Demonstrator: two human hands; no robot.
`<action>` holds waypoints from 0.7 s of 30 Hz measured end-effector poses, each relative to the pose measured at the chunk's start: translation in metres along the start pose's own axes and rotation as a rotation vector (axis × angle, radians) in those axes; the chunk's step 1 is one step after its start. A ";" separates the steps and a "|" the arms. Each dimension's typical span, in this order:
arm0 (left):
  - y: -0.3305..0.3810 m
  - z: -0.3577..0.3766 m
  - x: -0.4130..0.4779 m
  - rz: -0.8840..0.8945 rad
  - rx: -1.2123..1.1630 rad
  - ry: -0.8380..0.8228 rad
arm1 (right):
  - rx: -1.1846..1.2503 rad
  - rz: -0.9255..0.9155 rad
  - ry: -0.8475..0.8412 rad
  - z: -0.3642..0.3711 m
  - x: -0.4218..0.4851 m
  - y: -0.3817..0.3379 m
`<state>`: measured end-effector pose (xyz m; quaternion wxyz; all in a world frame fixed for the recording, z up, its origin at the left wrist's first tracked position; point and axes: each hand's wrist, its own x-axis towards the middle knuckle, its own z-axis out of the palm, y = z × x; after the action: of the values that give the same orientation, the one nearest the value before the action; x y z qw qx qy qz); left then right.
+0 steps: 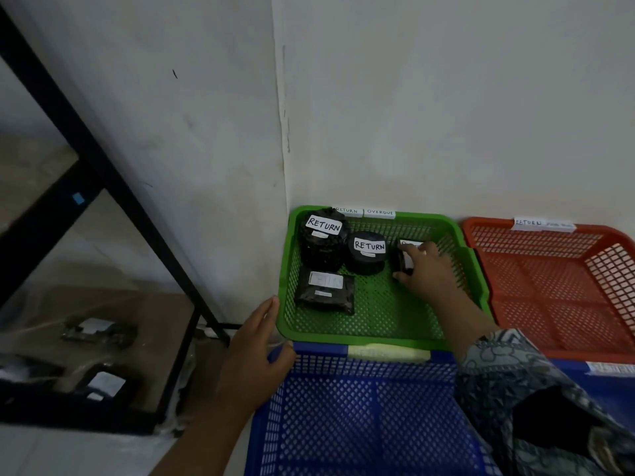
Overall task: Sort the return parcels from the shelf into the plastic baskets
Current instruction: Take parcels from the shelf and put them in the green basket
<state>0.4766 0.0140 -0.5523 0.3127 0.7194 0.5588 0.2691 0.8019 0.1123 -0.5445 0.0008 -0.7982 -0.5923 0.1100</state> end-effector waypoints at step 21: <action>0.003 -0.002 0.000 0.024 0.116 0.023 | 0.131 -0.059 -0.055 0.002 -0.076 -0.055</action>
<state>0.4770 0.0135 -0.5483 0.2605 0.7399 0.5684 0.2484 0.7283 0.0566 -0.5256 0.0399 -0.7754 -0.6068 0.1702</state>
